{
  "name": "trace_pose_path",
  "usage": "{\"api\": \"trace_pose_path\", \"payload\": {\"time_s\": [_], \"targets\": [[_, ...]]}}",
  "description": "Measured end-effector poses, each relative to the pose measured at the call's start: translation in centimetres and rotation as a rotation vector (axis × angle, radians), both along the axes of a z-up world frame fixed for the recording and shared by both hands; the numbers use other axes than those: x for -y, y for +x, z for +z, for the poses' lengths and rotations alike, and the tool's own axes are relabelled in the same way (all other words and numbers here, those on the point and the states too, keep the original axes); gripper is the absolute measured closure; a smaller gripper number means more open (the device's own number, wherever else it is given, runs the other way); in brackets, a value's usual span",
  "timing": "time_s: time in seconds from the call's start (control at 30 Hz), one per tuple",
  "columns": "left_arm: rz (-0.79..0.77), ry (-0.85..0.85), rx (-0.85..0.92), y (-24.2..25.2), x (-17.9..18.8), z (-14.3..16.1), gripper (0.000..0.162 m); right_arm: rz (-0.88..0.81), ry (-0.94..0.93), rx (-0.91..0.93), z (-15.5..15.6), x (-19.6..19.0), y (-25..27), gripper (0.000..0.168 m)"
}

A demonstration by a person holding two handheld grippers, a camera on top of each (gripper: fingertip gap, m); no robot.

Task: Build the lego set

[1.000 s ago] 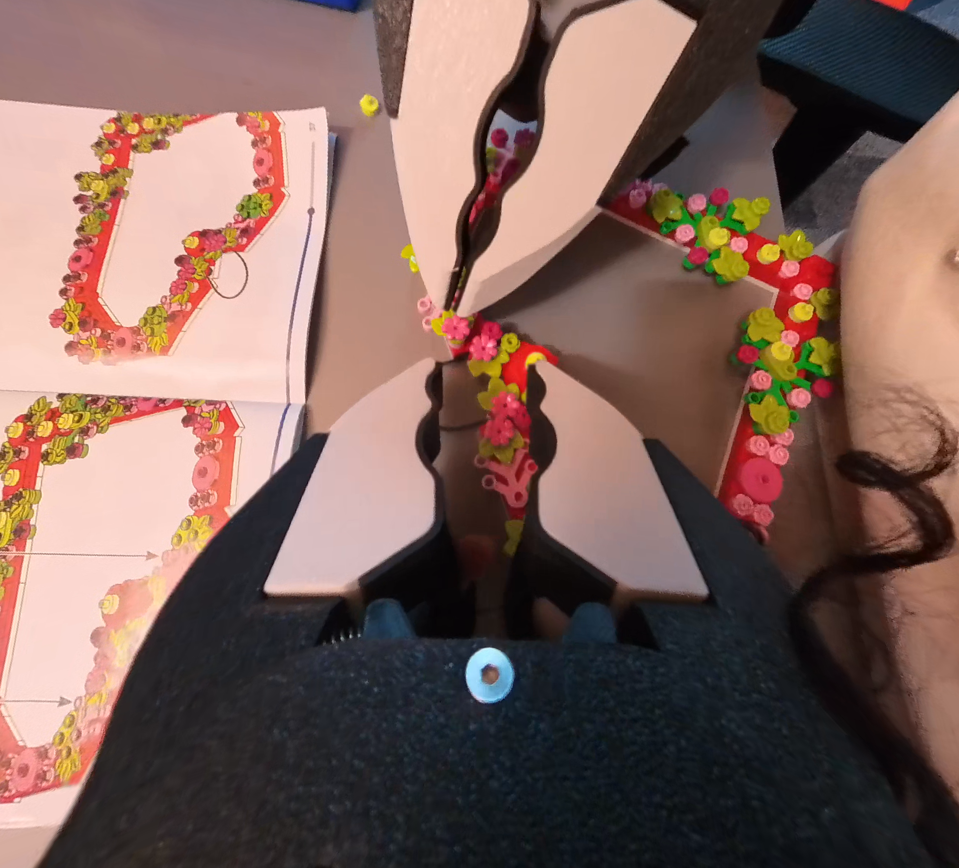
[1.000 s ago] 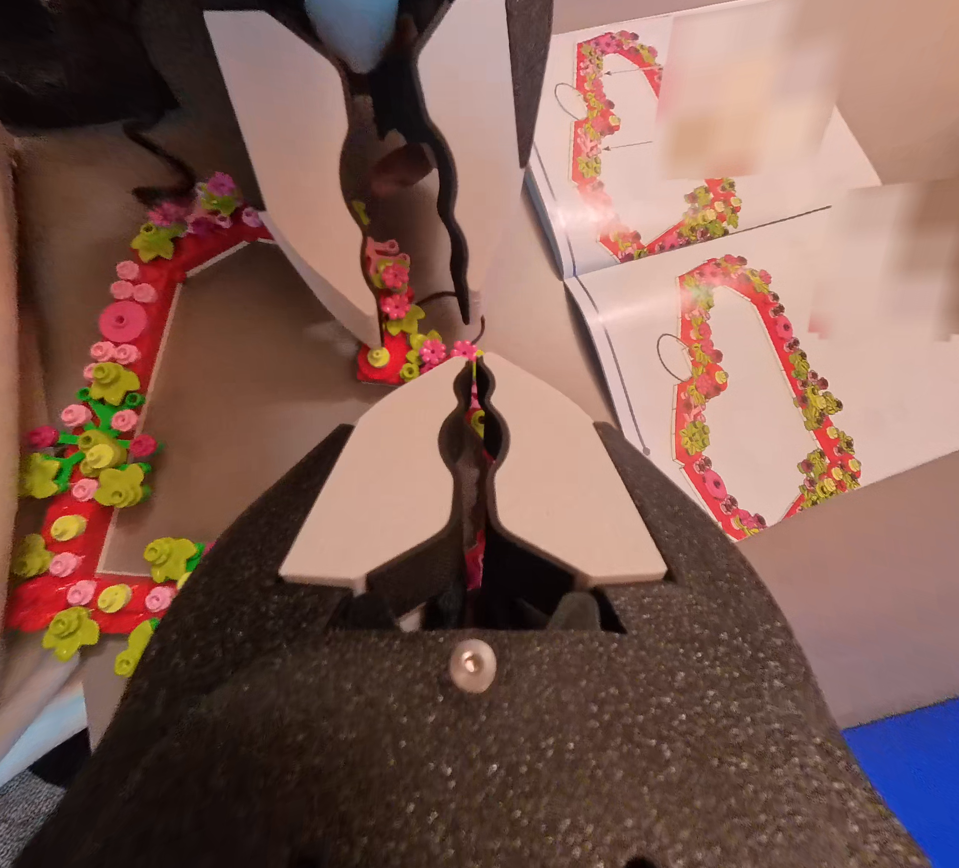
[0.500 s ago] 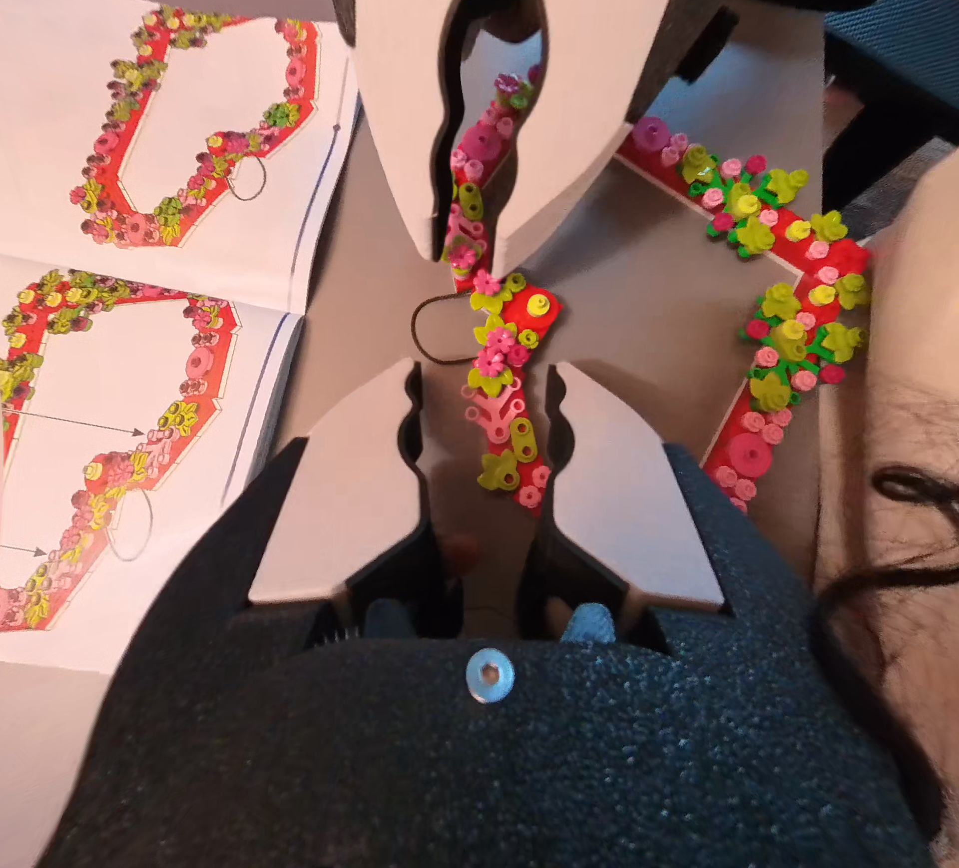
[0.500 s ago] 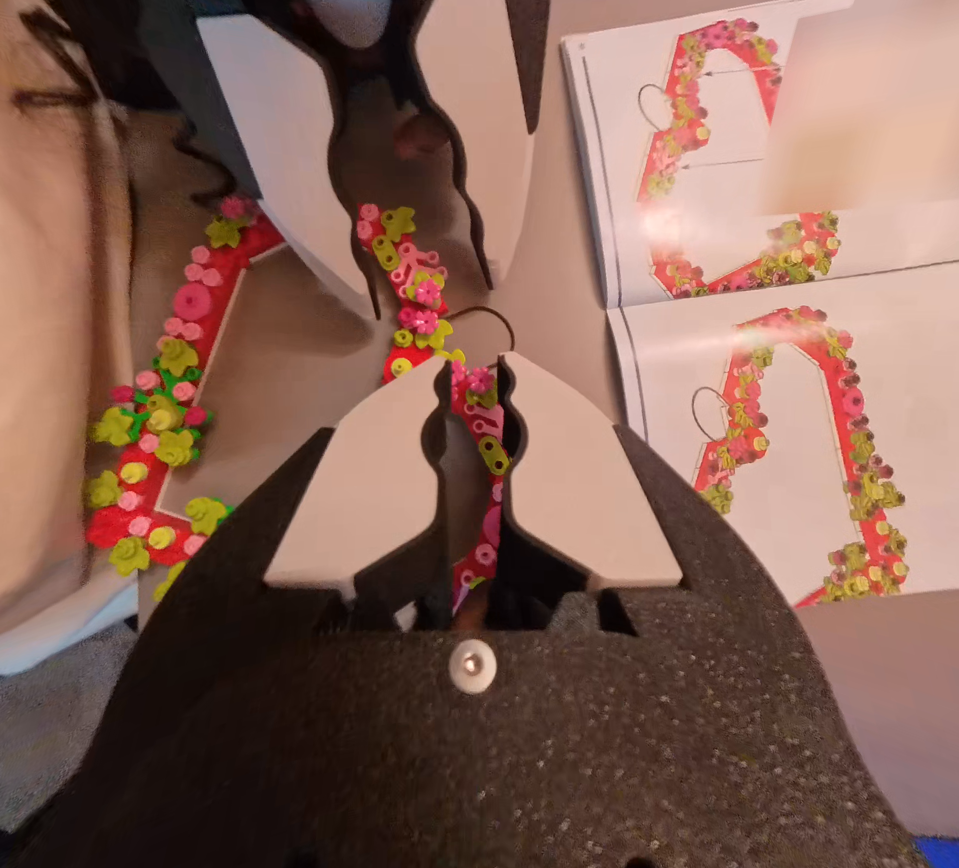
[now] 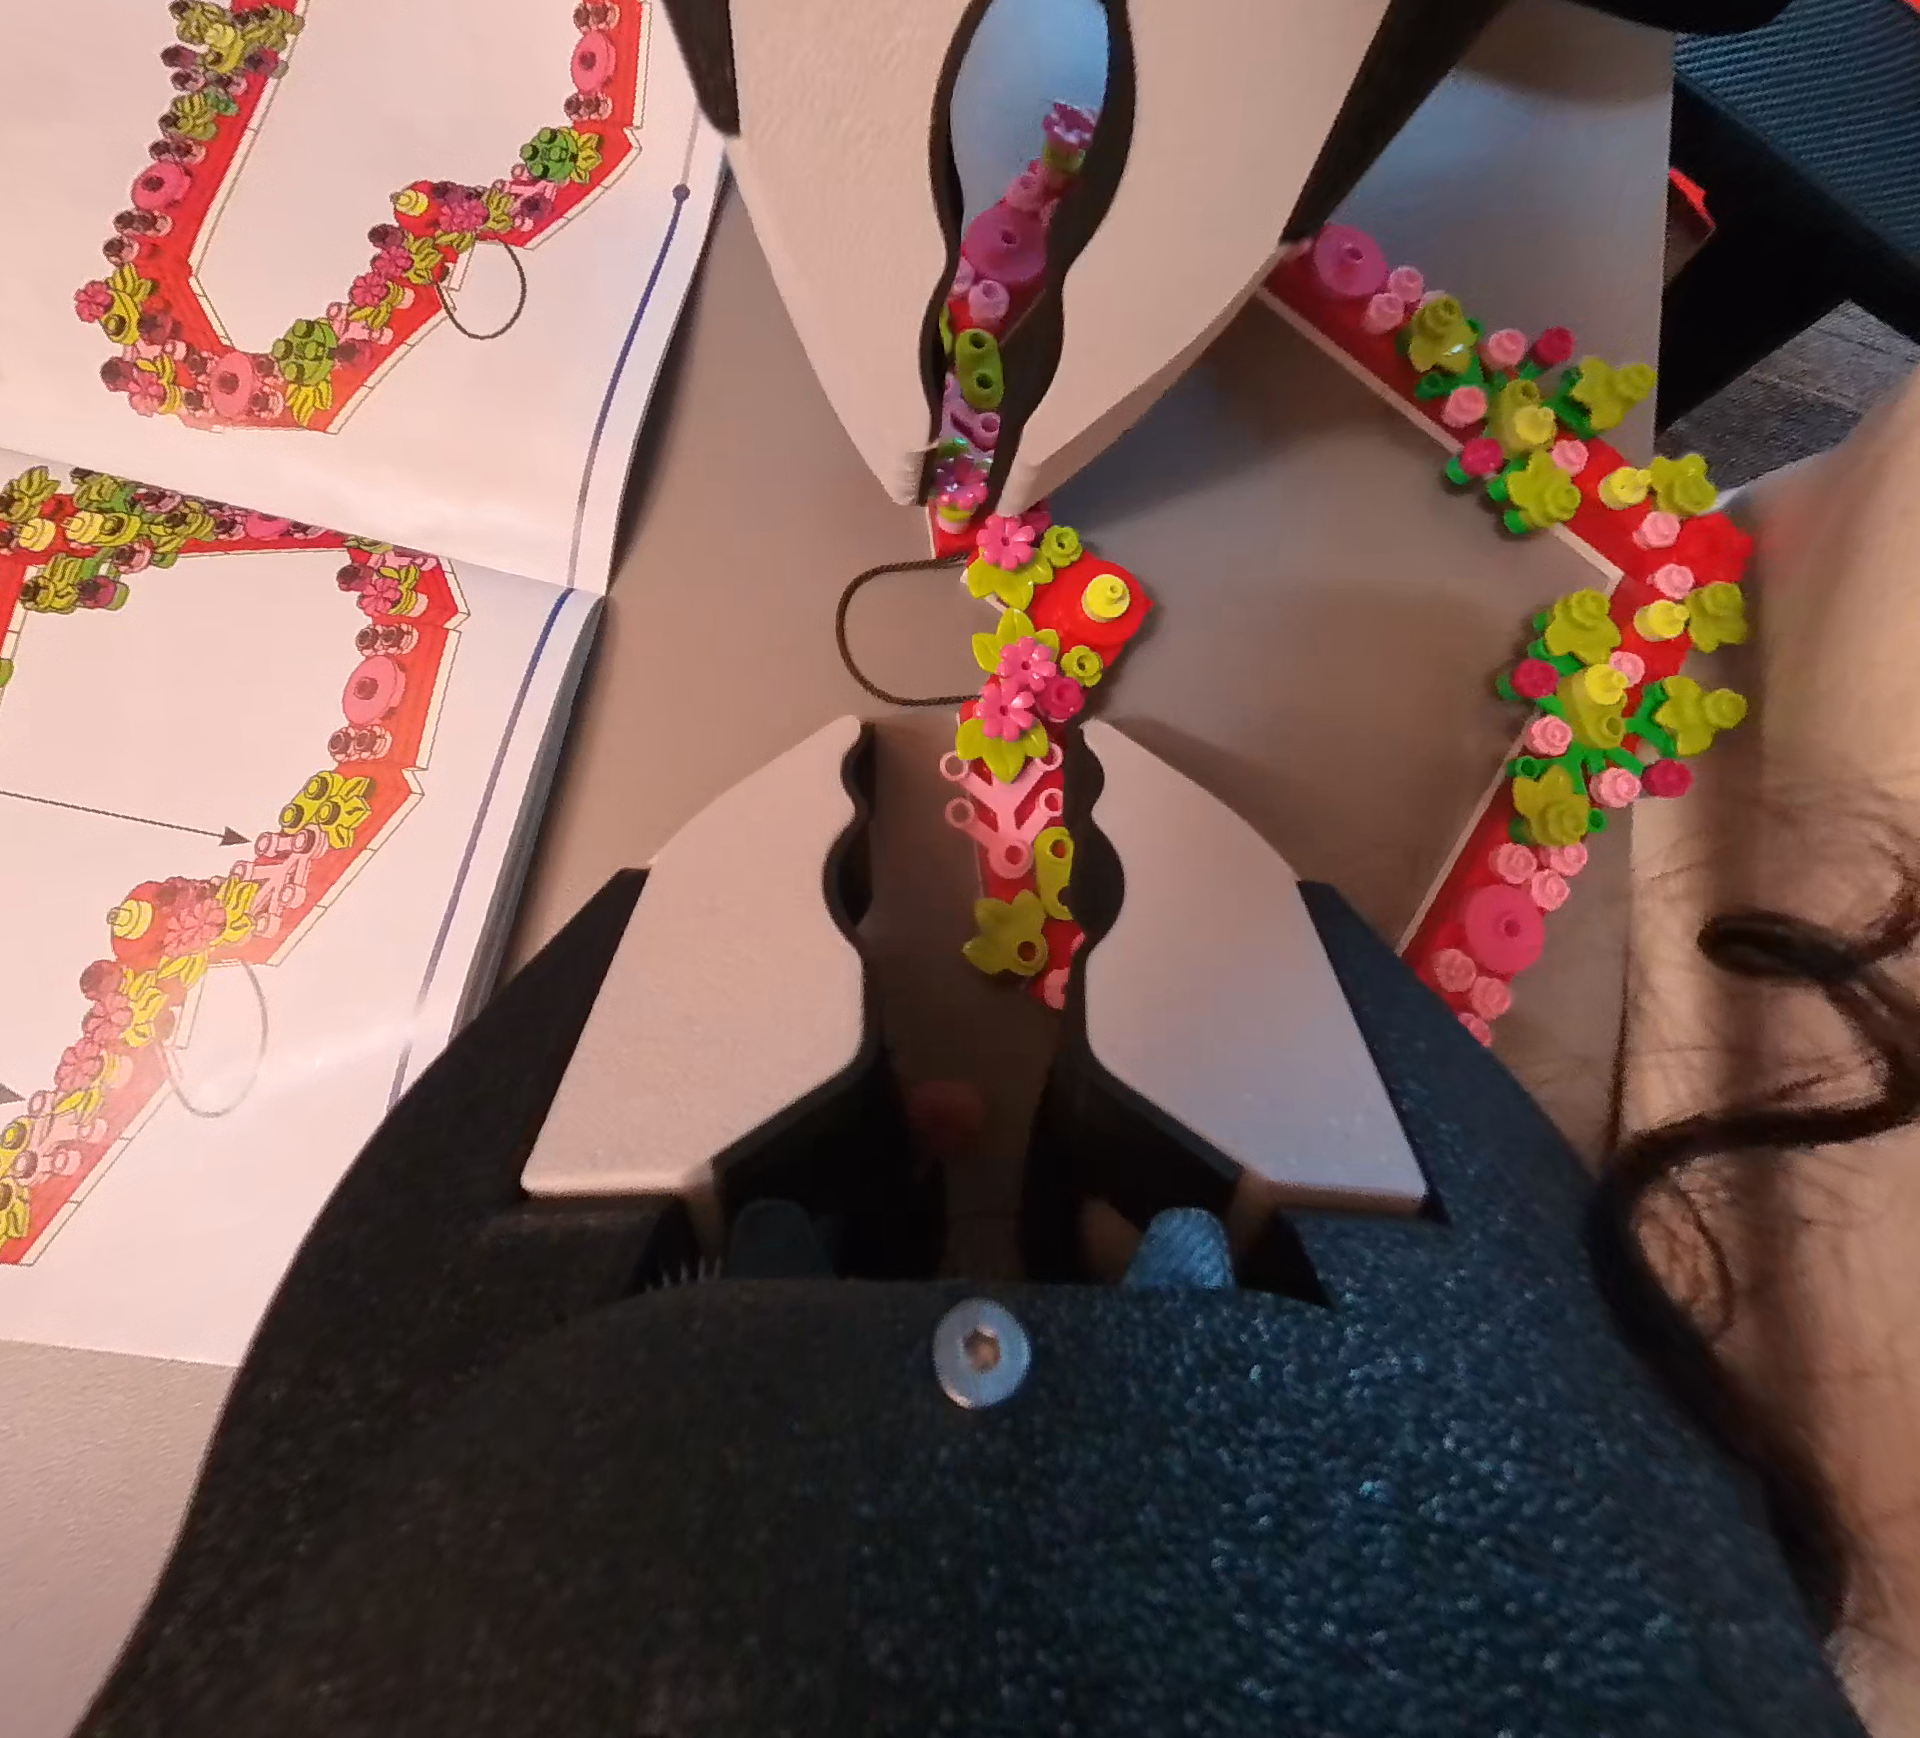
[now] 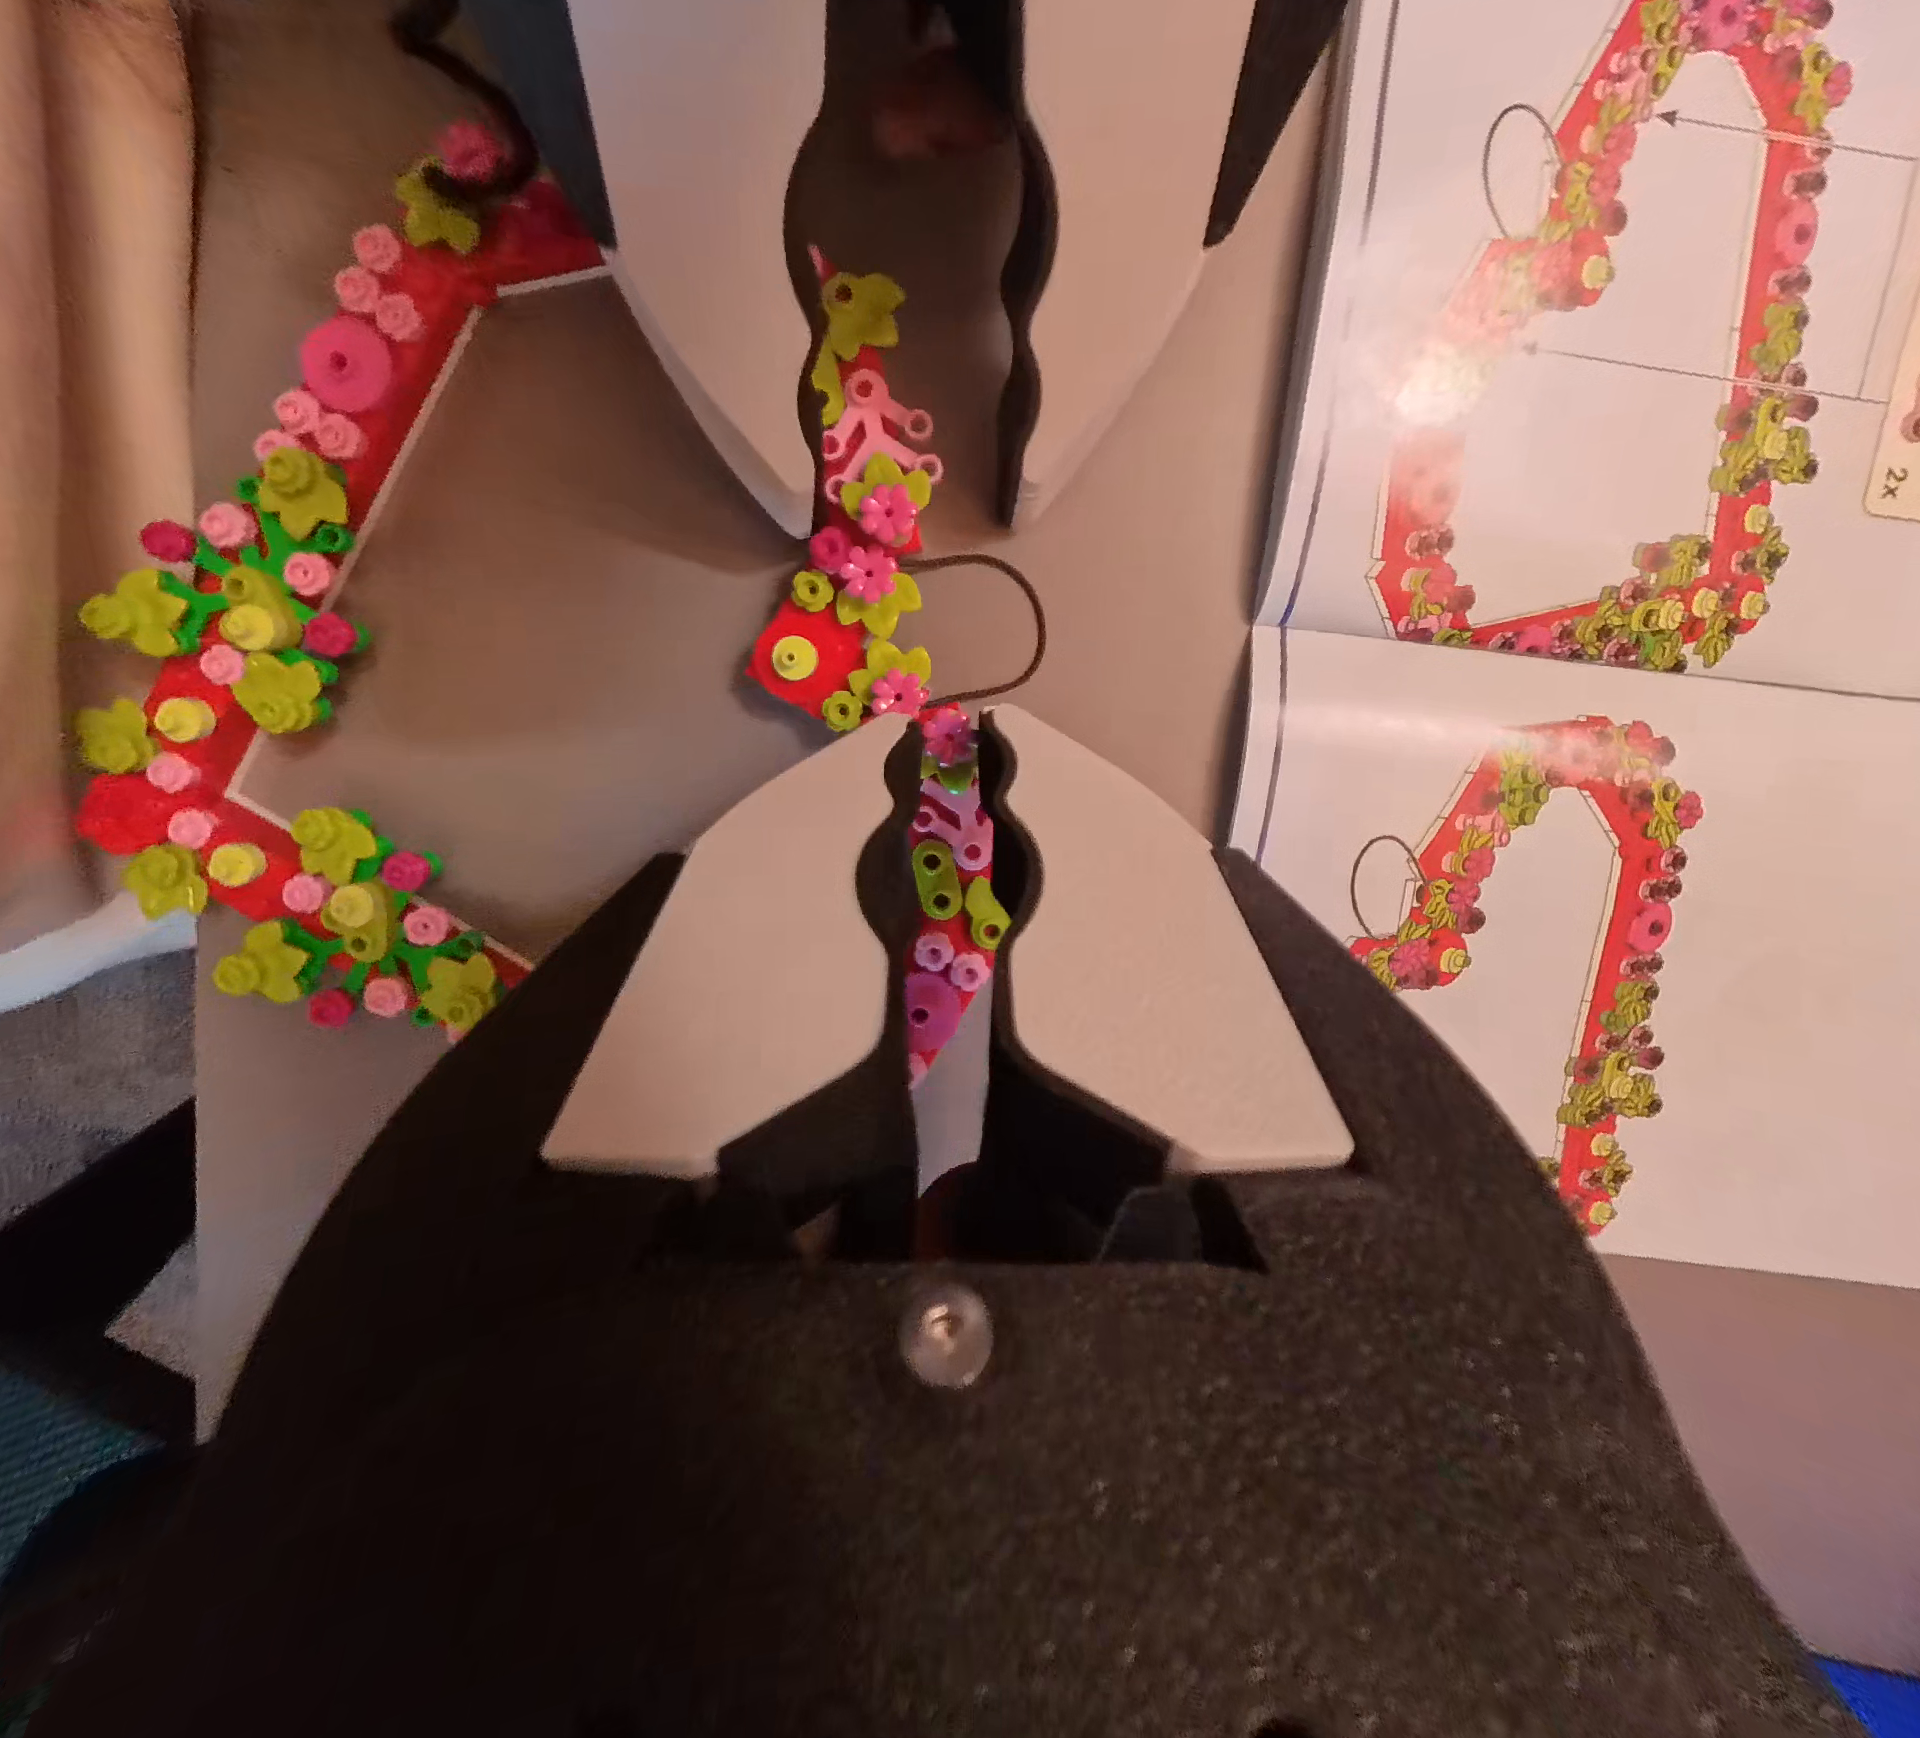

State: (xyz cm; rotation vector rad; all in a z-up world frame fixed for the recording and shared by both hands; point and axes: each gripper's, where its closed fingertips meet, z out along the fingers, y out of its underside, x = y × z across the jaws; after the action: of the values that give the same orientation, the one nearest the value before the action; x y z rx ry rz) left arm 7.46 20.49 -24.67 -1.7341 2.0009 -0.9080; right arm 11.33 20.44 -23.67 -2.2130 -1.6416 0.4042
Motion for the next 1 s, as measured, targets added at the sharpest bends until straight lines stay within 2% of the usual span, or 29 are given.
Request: {"api": "trace_pose_path", "payload": {"time_s": [0.33, 0.8, 0.9, 1.0], "targets": [[0.010, 0.000, 0.001, 0.0, -0.1, 0.1, 0.129, 0.109, -0.052, 0.084, -0.2, 0.4, 0.1, 0.158], [0.008, 0.008, -0.002, -0.1, -0.1, 0.0, 0.130, 0.033, 0.002, 0.071, -0.2, 0.4, 0.1, 0.158], [0.005, 0.029, -0.001, -0.1, -0.1, 0.0, 0.129, -0.014, -0.016, 0.032, 0.2, 0.2, 0.4, 0.144], [0.002, 0.041, 0.001, 0.0, -0.1, -0.1, 0.130, -0.045, -0.034, -0.074, 1.5, 0.2, -0.2, 0.150]]}}
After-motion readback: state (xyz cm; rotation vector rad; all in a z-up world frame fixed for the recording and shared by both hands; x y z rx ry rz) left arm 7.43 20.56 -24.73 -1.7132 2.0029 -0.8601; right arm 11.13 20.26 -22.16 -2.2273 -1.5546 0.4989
